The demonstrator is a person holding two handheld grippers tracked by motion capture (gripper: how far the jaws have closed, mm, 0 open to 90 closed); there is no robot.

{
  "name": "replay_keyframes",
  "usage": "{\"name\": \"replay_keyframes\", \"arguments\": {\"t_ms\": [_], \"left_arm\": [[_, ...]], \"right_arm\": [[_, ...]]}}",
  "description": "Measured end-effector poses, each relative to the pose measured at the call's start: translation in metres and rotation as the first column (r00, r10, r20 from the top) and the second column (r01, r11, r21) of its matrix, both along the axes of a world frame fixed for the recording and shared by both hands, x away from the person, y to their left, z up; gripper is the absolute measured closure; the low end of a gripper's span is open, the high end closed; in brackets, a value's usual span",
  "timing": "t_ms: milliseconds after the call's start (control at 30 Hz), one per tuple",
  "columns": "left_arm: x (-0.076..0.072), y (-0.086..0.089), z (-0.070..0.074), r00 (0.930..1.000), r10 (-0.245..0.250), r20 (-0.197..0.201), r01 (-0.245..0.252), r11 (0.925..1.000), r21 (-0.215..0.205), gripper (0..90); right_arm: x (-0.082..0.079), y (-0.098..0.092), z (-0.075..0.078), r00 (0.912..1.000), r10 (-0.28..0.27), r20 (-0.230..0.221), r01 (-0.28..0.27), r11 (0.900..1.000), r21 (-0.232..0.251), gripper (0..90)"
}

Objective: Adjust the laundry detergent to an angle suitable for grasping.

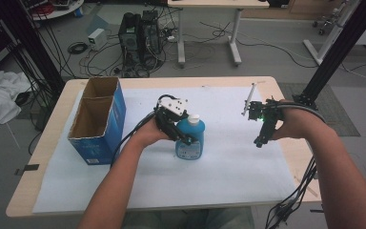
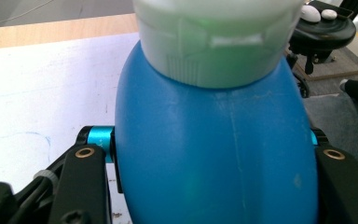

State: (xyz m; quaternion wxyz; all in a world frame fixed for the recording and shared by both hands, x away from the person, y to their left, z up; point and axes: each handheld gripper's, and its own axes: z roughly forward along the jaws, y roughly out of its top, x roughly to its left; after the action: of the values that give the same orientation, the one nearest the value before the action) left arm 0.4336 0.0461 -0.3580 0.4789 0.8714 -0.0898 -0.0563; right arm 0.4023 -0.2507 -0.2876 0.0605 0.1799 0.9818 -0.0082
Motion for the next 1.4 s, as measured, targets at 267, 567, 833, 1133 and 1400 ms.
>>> {"name": "replay_keyframes", "arguments": {"t_ms": [267,567,833,1133,1400], "left_arm": [[0.000,-0.002,-0.001,0.9982,0.036,-0.048,-0.035,0.9988,0.035,33.4],[-0.005,0.008,0.001,0.9947,0.075,-0.071,-0.074,0.9971,0.016,27.9],[-0.016,0.019,0.011,0.9913,0.114,-0.066,-0.115,0.9933,-0.012,24.9],[-0.025,0.031,0.020,0.9830,0.179,-0.041,-0.180,0.9835,-0.020,22.9],[-0.039,0.051,0.036,0.9727,0.232,-0.008,-0.232,0.9705,-0.067,22.9]], "right_arm": [[-0.001,-0.001,0.001,1.0000,-0.008,0.003,0.008,1.000,0.000,3.8],[-0.005,0.002,0.003,0.9993,-0.039,0.003,0.039,0.999,0.002,3.7],[-0.004,0.003,0.004,0.9999,-0.005,0.012,0.005,1.000,0.027,3.8],[-0.005,0.005,0.007,0.9999,0.005,0.014,-0.005,1.000,0.019,3.8],[-0.005,0.003,0.007,0.9997,0.009,0.022,-0.010,0.999,0.045,3.7]]}}
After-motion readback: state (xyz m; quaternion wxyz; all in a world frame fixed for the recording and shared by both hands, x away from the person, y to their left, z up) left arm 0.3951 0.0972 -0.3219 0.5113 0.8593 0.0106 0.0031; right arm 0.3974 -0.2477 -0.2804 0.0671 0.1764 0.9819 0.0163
